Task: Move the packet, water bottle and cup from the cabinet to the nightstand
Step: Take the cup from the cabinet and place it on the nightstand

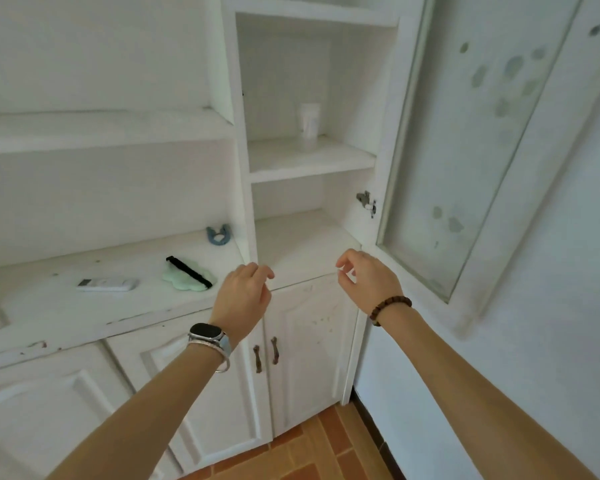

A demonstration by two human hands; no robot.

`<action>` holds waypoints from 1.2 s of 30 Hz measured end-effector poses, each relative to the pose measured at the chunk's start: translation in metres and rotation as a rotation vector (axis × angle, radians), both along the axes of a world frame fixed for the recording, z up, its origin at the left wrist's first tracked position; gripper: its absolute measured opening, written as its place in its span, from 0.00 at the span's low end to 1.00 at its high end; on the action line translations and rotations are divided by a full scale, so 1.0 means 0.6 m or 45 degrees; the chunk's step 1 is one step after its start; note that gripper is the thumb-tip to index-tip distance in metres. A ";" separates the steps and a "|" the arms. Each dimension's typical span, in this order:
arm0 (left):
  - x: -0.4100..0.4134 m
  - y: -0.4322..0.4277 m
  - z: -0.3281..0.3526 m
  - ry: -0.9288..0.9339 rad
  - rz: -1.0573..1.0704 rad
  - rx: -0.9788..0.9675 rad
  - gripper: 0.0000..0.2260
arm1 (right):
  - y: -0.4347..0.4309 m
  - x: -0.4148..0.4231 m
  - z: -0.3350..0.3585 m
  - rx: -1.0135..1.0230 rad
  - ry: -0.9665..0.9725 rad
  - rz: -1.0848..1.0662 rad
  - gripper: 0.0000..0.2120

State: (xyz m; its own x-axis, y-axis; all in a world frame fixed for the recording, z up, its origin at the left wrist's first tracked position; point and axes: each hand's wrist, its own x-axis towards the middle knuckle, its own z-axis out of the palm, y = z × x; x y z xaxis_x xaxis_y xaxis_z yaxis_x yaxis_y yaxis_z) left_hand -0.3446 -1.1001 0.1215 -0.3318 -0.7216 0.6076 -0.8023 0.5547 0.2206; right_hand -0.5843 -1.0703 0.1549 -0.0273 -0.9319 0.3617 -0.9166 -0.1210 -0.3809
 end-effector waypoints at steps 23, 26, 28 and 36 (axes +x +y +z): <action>-0.189 -0.317 0.216 0.115 0.022 -0.309 0.08 | -0.350 -0.128 0.206 -0.281 -0.371 0.211 0.06; -0.197 -0.367 0.232 0.106 0.032 -0.296 0.07 | -0.401 -0.125 0.227 -0.277 -0.419 0.211 0.10; -0.201 -0.399 0.244 0.128 0.061 -0.289 0.07 | -0.435 -0.123 0.242 -0.273 -0.451 0.221 0.13; -0.237 -0.499 0.282 0.092 0.257 -0.104 0.15 | -0.572 -0.110 0.278 -0.231 -0.601 0.266 0.31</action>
State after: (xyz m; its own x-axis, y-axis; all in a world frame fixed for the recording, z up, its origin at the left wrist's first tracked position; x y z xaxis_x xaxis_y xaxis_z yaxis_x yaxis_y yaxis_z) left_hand -0.4869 -1.3995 0.2905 -0.1388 -0.7164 0.6837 -0.8826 0.4027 0.2427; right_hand -0.6504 -1.4135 0.3219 -0.0465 -0.8587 0.5104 -0.6008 -0.3842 -0.7010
